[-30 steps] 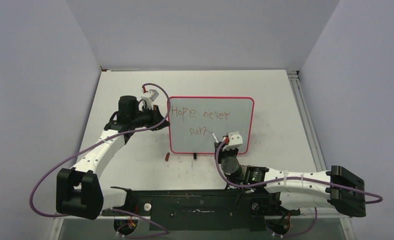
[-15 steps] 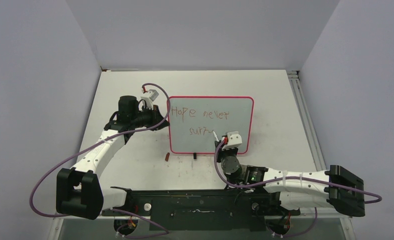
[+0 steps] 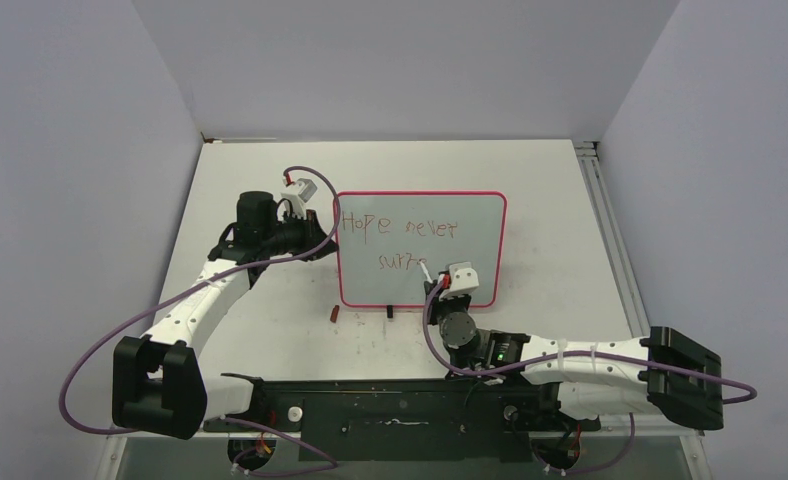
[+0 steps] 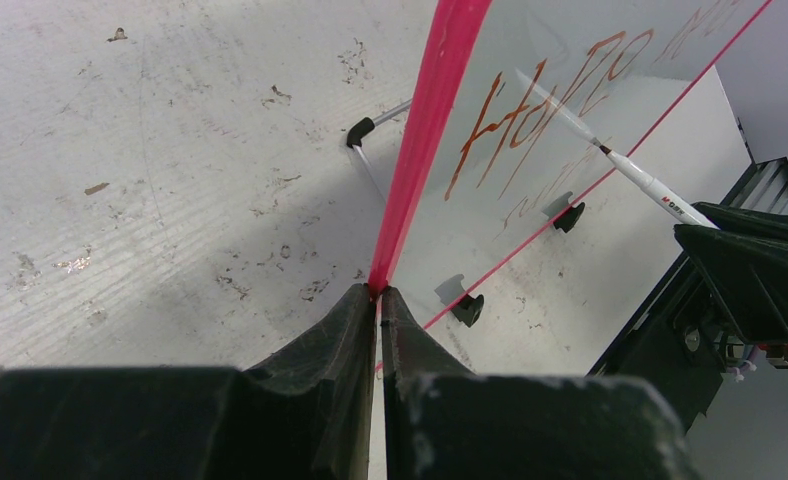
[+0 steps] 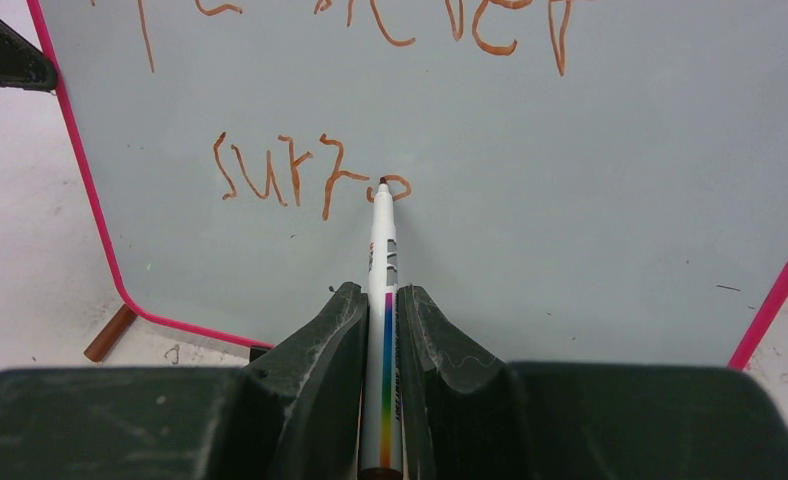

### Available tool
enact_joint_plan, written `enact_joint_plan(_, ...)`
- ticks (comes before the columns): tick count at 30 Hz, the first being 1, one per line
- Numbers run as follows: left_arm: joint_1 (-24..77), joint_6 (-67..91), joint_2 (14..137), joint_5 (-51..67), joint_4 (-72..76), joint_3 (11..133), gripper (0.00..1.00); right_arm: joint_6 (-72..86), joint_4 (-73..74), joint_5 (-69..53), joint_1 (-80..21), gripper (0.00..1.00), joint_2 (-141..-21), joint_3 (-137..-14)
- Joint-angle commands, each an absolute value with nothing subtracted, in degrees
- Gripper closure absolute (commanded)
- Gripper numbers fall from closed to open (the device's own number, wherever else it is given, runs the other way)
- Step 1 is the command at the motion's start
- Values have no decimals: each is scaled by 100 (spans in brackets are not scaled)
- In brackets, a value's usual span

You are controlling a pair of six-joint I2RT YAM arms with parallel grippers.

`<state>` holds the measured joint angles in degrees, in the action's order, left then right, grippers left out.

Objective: Write a sentence on the whiteboard

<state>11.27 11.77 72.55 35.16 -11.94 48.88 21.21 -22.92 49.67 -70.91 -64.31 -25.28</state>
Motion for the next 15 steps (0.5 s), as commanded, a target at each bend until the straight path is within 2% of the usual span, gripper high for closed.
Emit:
enact_joint_plan(1, 1161, 1230, 7097, 3754, -1054, 4979, 95, 2142, -2330, 4924, -7005, 95, -6537, -2606)
enact_joint_plan(15, 1168, 1230, 7094, 3754, -1053, 4982, 95, 2524, -1929, 4881, -7096, 95, -6518, -2529)
